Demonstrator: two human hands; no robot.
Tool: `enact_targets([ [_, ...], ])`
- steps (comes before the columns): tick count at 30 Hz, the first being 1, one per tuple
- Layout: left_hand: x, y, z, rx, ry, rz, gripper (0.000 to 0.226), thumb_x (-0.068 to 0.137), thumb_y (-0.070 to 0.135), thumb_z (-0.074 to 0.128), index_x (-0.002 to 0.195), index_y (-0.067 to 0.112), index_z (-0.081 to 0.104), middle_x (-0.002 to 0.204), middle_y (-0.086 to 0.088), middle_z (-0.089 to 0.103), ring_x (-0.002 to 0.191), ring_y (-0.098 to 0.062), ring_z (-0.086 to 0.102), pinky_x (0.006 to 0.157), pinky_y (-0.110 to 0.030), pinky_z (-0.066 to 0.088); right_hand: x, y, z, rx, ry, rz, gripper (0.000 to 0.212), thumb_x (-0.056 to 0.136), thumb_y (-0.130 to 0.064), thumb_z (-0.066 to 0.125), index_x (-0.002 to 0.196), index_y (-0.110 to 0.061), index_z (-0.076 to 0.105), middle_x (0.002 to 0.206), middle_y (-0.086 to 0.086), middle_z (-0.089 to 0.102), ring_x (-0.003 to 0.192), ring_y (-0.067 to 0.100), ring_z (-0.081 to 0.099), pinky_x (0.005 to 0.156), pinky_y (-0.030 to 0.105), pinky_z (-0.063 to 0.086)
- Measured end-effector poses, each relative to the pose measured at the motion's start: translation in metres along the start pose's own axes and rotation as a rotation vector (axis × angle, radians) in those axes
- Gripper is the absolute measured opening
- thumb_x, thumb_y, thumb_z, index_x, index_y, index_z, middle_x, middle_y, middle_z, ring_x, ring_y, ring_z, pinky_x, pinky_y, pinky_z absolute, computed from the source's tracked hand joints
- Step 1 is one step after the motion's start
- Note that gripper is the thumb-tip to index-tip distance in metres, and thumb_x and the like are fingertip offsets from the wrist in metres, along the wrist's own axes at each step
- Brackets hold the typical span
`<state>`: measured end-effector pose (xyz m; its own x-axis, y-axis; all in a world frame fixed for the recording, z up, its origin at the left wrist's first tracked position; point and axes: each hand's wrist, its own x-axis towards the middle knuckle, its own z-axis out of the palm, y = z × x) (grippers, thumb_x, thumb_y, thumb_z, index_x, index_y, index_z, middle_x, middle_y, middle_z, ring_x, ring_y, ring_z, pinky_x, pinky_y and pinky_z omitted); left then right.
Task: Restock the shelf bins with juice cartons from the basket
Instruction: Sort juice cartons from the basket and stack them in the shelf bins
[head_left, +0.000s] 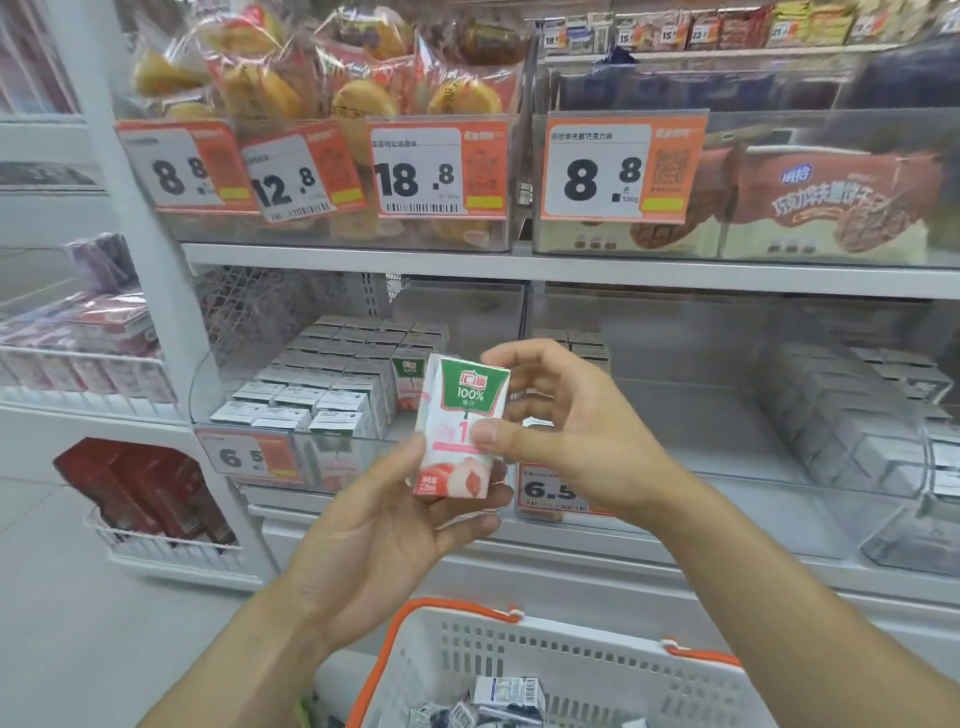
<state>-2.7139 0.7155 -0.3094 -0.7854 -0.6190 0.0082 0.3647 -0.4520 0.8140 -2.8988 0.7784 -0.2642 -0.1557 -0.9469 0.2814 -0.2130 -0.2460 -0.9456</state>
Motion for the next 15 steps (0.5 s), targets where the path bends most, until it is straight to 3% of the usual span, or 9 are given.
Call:
enact_targets([
  [2, -0.002, 0.005, -0.005, 0.381, 0.057, 0.060, 0.070, 0.073, 0.043, 0.077, 0.135, 0.016, 0.056, 0.128, -0.013, 0.065, 0.117, -0.028, 0.063, 0.103, -0.053, 0.047, -0.001, 0.000, -0.004, -0.042, -0.007, -0.050, 0.050, 0.075, -0.004, 0.084, 0.117, -0.019, 0.061, 0.102, 0.004, 0.067, 0.081, 0.017, 0.063, 0.076, 0.042, 0.057],
  [4, -0.001, 0.012, -0.006, 0.709, 0.160, 0.218, 0.074, 0.070, 0.045, 0.076, 0.137, 0.028, 0.050, 0.128, 0.002, 0.065, 0.122, -0.016, 0.060, 0.103, -0.045, 0.046, -0.001, -0.001, -0.008, -0.150, -0.029, -0.081, 0.049, 0.076, -0.005, 0.084, 0.114, -0.024, 0.061, 0.102, 0.003, 0.066, 0.080, 0.018, 0.064, 0.072, 0.045, 0.056],
  [7, 0.009, 0.025, 0.001, 1.082, 0.277, 0.387, 0.077, 0.066, 0.054, 0.083, 0.133, 0.038, 0.049, 0.120, 0.018, 0.063, 0.116, -0.003, 0.058, 0.092, -0.025, 0.048, 0.000, 0.003, -0.010, -0.329, -0.046, -0.109, 0.048, 0.075, -0.016, 0.086, 0.110, -0.036, 0.059, 0.098, -0.007, 0.064, 0.083, 0.014, 0.063, 0.064, 0.034, 0.054],
  [9, 0.021, 0.033, 0.009, 1.345, 0.219, 0.406, 0.067, 0.067, 0.056, 0.081, 0.127, 0.039, 0.054, 0.111, 0.021, 0.065, 0.105, -0.001, 0.061, 0.081, -0.019, 0.049, 0.001, 0.009, -0.010, -0.391, -0.021, -0.112, 0.048, 0.075, -0.023, 0.086, 0.110, -0.040, 0.058, 0.098, -0.011, 0.063, 0.088, 0.013, 0.061, 0.067, 0.023, 0.049],
  [12, 0.039, 0.048, 0.018, 1.528, 0.082, 0.336, 0.049, 0.068, 0.057, 0.073, 0.111, 0.038, 0.064, 0.096, 0.023, 0.067, 0.082, -0.004, 0.062, 0.066, -0.017, 0.047, 0.005, 0.022, -0.007, -0.405, 0.033, -0.153, 0.049, 0.076, -0.018, 0.084, 0.111, -0.040, 0.058, 0.101, -0.013, 0.061, 0.092, 0.010, 0.059, 0.070, 0.016, 0.045],
  [15, 0.054, 0.064, 0.018, 1.467, 0.004, 0.266, 0.037, 0.072, 0.029, 0.084, 0.106, 0.025, 0.069, 0.094, 0.009, 0.073, 0.080, -0.009, 0.069, 0.071, -0.022, 0.054, 0.010, 0.028, -0.006, -0.447, 0.083, -0.199, 0.048, 0.079, -0.023, 0.082, 0.117, -0.036, 0.056, 0.104, -0.014, 0.058, 0.094, 0.005, 0.057, 0.072, 0.009, 0.041],
])
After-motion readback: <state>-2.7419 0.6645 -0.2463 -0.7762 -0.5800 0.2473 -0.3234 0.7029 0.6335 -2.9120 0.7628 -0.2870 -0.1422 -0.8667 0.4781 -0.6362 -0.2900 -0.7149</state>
